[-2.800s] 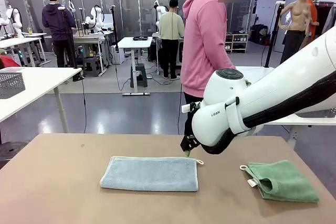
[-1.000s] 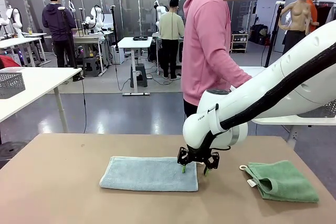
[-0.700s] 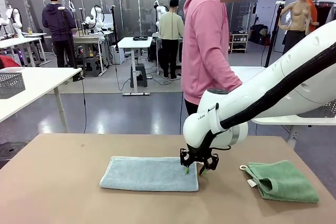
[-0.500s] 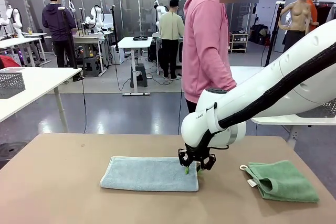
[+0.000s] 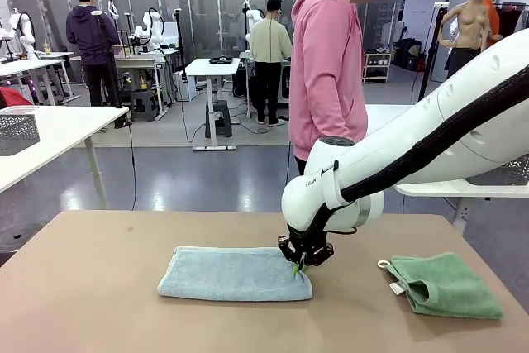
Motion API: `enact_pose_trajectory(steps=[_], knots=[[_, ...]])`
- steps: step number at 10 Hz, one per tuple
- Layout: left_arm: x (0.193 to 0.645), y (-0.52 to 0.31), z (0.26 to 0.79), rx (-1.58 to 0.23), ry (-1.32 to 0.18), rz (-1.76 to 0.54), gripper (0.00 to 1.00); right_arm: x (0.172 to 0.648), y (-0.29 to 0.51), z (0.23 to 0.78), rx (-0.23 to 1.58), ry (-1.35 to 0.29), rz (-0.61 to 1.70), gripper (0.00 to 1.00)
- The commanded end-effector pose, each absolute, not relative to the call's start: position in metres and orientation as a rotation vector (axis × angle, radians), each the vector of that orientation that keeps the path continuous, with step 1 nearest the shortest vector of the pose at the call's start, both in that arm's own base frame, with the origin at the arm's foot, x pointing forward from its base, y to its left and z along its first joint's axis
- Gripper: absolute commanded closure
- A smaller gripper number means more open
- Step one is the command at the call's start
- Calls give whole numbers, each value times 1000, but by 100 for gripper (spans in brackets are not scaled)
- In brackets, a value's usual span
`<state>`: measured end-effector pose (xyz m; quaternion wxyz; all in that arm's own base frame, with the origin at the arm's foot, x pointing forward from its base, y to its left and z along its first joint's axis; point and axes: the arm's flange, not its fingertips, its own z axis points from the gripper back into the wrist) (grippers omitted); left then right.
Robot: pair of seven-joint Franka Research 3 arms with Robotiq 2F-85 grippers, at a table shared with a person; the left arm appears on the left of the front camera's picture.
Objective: Fold the towels and place them in the basket.
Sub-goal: When a person lays out a Towel with hook on the table, fold it in half twice.
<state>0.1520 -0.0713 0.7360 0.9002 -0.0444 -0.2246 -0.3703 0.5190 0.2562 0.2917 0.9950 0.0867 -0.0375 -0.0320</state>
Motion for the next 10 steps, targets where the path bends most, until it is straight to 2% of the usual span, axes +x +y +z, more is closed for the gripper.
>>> enact_pose_trajectory(steps=[1,3,4,7,10], knots=[[152,-70,736,-91,-457,-763,0,515,257,282,164,-43,-85,100],[152,-70,736,-91,-457,-763,0,511,251,290,103,-43,-37,100],[152,-70,736,-91,-457,-763,0,505,246,301,13,-52,63,100],[152,-70,736,-91,-457,-763,0,502,225,346,-250,-139,64,100],[152,-70,736,-91,-457,-763,0,499,245,387,-284,-212,131,100]])
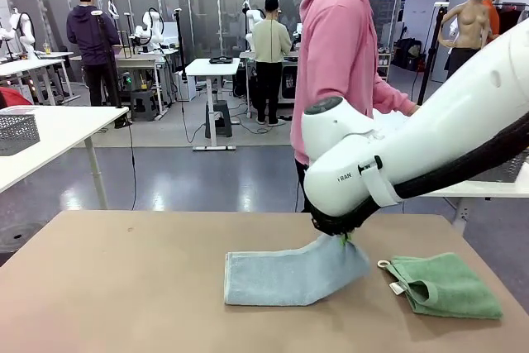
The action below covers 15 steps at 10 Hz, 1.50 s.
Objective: Fold the towels and place them in the basket.
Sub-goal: When a person lays out a Towel with hook on the table, fold it in half twice.
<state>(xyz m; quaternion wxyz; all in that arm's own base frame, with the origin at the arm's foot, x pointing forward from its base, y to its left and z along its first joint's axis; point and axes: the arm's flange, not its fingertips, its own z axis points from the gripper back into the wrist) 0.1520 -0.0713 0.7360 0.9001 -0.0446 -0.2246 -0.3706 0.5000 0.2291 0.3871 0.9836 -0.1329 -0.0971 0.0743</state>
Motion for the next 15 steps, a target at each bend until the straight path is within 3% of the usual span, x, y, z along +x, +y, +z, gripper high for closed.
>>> enact_pose_trajectory(steps=[1,9,13,15], knots=[[152,-70,736,-91,-457,-763,0,498,260,396,-261,-212,161,100],[152,-70,736,-91,-457,-763,0,511,371,377,123,-49,166,100],[152,-70,736,-91,-457,-763,0,524,393,354,136,8,165,100],[152,-70,736,-91,-457,-763,0,527,395,355,155,13,154,53]])
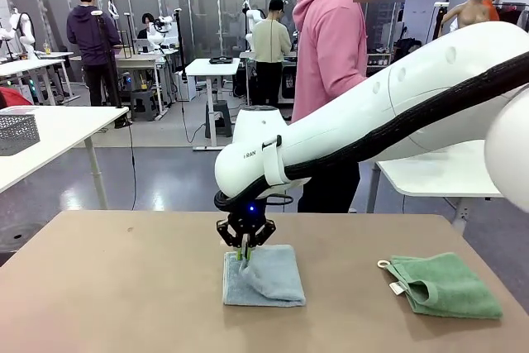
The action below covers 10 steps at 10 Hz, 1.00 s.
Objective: Fold the towels and place them in the basket.
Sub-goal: When a person lays out a Towel with hook on the table, fold it in half twice.
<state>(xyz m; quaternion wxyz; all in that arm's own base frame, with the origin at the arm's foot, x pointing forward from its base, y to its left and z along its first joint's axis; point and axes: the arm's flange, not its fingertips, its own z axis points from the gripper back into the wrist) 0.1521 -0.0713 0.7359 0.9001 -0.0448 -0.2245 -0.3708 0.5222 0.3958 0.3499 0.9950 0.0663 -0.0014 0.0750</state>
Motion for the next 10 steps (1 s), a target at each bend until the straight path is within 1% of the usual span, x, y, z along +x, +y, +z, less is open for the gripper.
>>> enact_pose_trajectory(steps=[1,2,3,5,6,7,8,10], knots=[[152,-70,736,-91,-457,-763,0,528,395,355,154,11,148,38],[152,-70,736,-91,-457,-763,0,528,395,355,159,13,145,12],[152,-70,736,-91,-457,-763,0,528,393,356,168,12,141,0],[152,-70,736,-91,-457,-763,0,528,385,358,188,6,132,0],[152,-70,736,-91,-457,-763,0,529,380,358,203,6,127,9],[152,-70,736,-91,-457,-763,0,530,374,355,212,-2,128,4],[152,-70,736,-91,-457,-763,0,532,390,356,170,6,118,4],[152,-70,736,-91,-457,-763,0,532,390,356,170,6,118,4]])
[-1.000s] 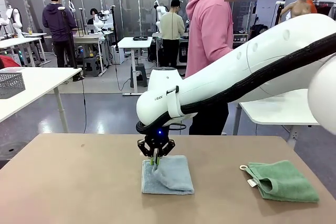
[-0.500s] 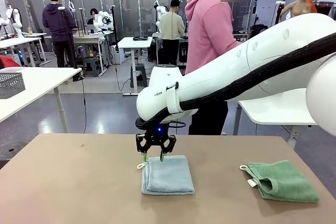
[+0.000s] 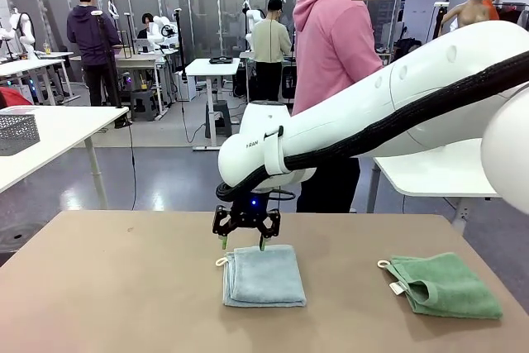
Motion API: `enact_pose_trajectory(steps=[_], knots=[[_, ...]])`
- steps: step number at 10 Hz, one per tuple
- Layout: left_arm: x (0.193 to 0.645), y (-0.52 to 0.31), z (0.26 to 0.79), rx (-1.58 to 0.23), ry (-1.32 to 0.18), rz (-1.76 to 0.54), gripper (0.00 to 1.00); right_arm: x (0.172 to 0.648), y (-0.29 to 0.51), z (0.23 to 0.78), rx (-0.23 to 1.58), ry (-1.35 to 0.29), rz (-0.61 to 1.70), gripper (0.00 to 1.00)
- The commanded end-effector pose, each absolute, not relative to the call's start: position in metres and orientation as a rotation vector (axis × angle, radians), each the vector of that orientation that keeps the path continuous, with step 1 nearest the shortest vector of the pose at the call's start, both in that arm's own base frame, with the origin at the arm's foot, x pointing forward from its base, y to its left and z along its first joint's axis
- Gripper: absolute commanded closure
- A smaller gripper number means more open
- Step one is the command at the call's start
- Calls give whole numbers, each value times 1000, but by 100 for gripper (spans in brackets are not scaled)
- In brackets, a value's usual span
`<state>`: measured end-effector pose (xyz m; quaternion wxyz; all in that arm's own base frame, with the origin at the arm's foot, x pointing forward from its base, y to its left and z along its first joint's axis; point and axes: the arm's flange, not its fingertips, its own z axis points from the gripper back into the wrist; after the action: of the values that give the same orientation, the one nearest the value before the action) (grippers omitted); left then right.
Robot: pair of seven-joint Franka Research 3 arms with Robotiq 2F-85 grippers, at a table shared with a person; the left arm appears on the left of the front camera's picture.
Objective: Fold the towels and place them in the basket.
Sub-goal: When a person lays out a Towel with hook on the table, fold it in half twice, then stack the folded Towel with hook on the right side of the table.
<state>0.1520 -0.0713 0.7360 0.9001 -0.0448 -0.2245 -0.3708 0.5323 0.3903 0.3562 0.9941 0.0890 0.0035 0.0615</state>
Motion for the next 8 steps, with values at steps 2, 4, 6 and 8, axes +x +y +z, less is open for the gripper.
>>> enact_pose_trajectory(steps=[2,4,6,8], knots=[[152,-70,736,-91,-457,-763,0,532,390,356,170,6,118,4],[152,-70,736,-91,-457,-763,0,532,390,356,170,6,118,4],[152,-70,736,-91,-457,-763,0,532,390,356,170,6,118,4],[152,-70,736,-91,-457,-763,0,532,390,356,170,6,118,4]])
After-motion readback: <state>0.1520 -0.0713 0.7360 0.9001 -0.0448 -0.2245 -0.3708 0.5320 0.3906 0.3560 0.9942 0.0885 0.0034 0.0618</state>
